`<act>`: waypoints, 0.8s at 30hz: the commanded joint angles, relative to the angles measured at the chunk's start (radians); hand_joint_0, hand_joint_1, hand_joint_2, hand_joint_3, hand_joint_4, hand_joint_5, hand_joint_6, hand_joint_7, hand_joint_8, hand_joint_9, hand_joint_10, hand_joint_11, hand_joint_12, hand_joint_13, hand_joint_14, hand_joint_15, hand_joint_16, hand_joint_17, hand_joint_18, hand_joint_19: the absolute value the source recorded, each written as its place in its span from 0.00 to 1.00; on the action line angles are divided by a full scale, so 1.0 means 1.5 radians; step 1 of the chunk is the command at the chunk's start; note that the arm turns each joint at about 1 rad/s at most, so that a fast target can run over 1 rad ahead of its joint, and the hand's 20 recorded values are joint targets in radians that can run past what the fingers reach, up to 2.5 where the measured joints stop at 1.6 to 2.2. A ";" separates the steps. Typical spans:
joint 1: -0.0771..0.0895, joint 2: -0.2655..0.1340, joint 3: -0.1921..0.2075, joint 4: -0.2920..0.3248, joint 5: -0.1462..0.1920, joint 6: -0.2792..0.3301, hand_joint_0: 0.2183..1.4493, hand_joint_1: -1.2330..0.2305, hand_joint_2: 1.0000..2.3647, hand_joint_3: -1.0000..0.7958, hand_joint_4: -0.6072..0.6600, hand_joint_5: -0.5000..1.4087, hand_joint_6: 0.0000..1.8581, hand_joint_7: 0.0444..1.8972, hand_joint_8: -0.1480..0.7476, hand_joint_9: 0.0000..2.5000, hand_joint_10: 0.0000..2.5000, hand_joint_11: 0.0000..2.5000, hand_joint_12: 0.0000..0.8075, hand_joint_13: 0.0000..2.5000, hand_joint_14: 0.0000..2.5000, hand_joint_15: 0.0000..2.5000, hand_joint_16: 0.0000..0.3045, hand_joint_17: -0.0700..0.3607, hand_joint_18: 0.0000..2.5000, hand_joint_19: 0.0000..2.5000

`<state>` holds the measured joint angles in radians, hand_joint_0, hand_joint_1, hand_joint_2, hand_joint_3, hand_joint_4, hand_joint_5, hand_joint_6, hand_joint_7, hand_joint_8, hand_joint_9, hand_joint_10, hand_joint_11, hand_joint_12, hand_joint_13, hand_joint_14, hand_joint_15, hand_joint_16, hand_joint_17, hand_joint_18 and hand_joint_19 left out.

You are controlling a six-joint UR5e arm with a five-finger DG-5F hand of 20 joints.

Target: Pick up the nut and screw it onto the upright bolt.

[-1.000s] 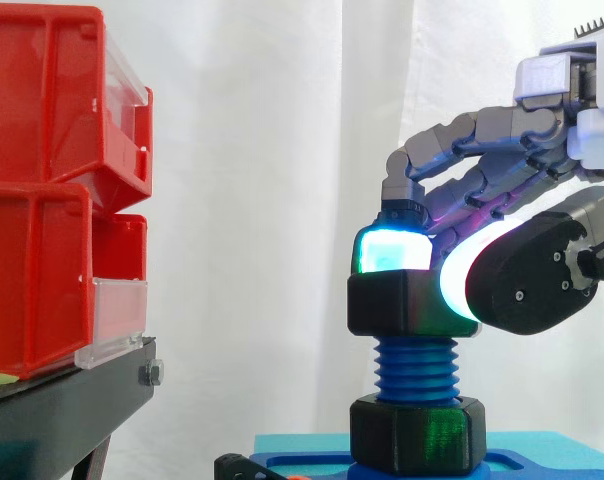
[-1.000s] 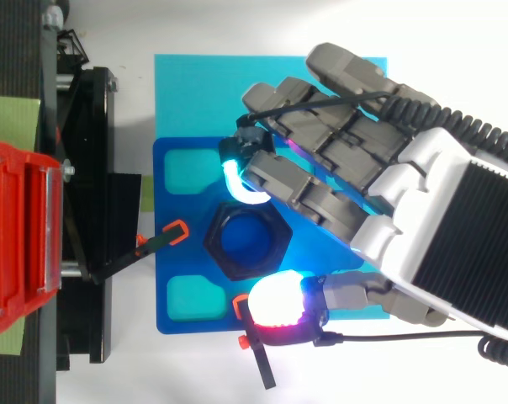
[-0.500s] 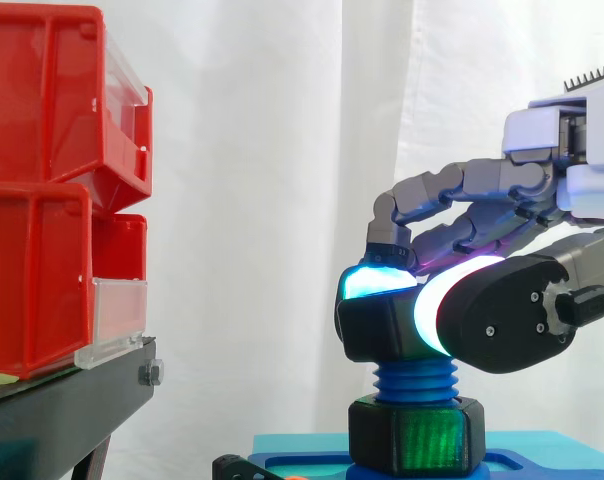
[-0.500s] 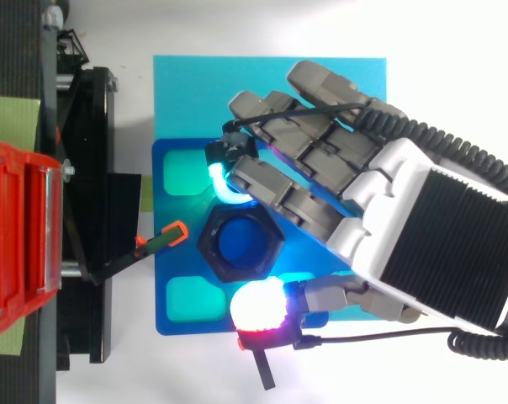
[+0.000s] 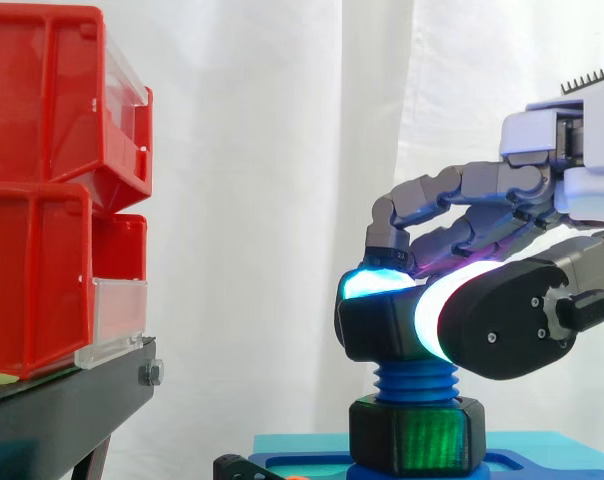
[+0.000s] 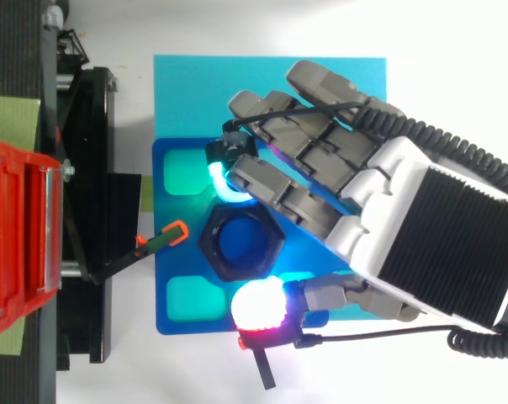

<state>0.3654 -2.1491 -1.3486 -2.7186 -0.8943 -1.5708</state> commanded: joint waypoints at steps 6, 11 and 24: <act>-0.006 0.002 0.025 -0.038 -0.003 0.001 0.13 0.57 0.00 0.28 0.66 0.16 0.27 0.41 0.49 0.19 0.00 0.00 0.48 0.20 0.00 0.00 0.17 0.43 0.09 0.00; -0.007 0.002 0.055 -0.111 -0.010 0.005 0.12 0.60 0.00 0.28 0.63 0.15 0.27 0.34 0.48 0.17 0.00 0.00 0.49 0.17 0.00 0.00 0.18 0.45 0.05 0.00; -0.019 0.001 0.124 -0.230 -0.012 0.034 0.12 0.69 0.00 0.28 0.59 0.14 0.27 0.30 0.45 0.11 0.00 0.00 0.50 0.11 0.00 0.00 0.18 0.45 0.00 0.00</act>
<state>0.3426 -2.1463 -1.1854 -3.0487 -0.9116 -1.5209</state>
